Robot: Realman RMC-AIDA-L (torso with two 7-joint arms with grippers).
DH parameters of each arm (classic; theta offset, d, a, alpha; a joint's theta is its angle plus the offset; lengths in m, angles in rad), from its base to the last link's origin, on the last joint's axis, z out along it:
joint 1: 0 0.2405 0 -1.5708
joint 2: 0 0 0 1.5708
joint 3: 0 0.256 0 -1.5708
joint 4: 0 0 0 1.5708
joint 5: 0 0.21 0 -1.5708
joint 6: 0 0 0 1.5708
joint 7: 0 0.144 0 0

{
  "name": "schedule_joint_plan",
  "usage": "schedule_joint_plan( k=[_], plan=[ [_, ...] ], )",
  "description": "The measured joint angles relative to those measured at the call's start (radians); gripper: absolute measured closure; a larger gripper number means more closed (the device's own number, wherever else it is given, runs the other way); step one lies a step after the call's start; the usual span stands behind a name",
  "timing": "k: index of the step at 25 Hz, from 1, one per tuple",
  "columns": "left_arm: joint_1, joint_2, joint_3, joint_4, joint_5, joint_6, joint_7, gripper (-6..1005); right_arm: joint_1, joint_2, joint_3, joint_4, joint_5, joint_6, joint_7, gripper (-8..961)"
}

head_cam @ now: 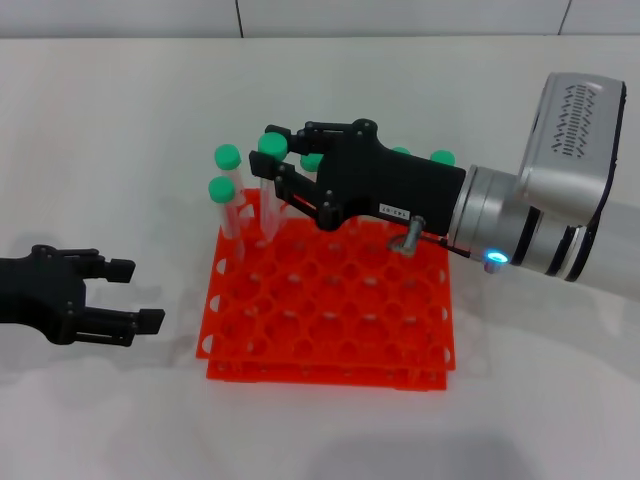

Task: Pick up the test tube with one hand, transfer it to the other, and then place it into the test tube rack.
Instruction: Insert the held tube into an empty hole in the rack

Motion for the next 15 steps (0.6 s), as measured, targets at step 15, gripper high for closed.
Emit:
schedule_joint_plan(
  k=[15],
  plan=[
    [0.000,-0.003,0.000,0.000,0.000,-0.005,0.007,134,0.022,0.000,-0.001,0.008,0.010,0.073,-0.012,684]
  ],
)
